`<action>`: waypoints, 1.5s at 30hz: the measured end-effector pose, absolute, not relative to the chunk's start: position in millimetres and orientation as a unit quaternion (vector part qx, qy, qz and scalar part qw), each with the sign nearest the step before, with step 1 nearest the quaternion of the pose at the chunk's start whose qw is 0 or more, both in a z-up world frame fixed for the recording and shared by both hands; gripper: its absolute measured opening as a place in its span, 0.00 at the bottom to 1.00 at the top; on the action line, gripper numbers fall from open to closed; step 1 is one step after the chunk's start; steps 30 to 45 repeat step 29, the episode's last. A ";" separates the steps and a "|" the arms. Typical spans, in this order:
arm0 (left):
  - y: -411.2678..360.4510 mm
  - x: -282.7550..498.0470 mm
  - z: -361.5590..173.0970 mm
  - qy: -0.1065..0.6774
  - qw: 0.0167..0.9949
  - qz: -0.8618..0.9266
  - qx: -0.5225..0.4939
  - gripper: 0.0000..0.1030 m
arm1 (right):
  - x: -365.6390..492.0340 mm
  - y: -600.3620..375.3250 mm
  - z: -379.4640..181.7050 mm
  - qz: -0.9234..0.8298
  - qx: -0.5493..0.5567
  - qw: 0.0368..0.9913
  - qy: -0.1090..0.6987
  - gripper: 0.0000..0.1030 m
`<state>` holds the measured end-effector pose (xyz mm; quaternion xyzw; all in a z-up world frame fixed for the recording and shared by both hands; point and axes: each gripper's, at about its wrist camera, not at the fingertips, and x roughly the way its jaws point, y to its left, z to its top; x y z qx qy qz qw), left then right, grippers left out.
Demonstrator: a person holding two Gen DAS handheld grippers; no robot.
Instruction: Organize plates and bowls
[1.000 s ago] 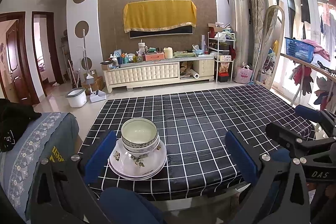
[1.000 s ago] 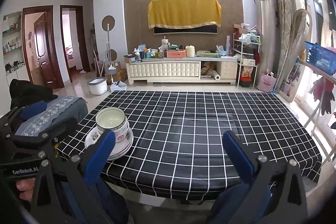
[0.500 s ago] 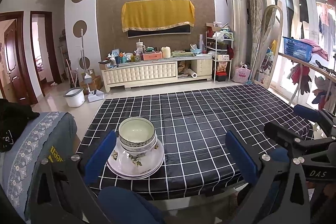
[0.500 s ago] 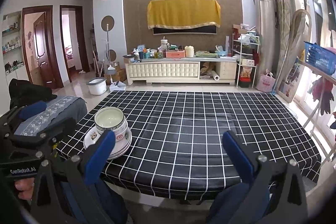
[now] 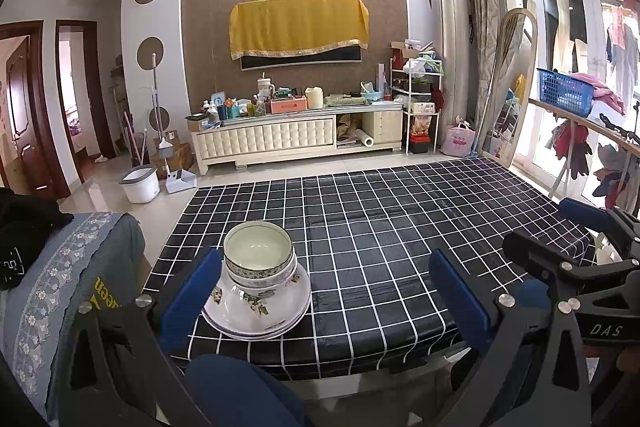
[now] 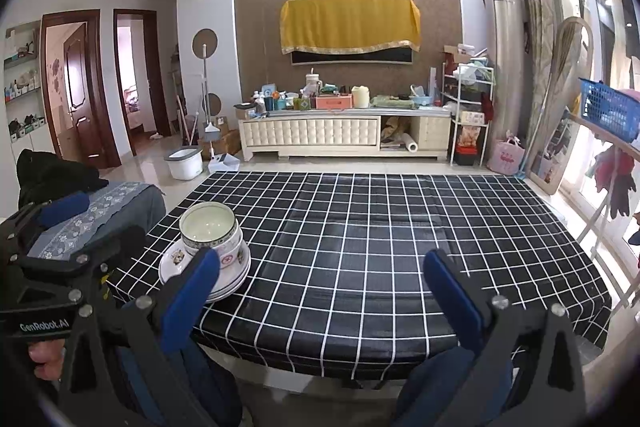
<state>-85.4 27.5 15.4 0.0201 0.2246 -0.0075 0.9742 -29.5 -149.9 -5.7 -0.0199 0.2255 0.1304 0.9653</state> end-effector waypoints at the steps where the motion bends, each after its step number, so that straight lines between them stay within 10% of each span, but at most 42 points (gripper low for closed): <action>1: 27.6 -85.4 15.4 0.225 0.974 -0.008 0.020 1.00 | -29.7 -149.8 -5.7 0.130 -0.020 0.965 0.225 1.00; 45: 34.7 -85.2 15.8 0.234 0.972 -0.009 0.009 1.00 | -29.1 -153.3 -6.1 0.123 -0.019 0.966 0.228 1.00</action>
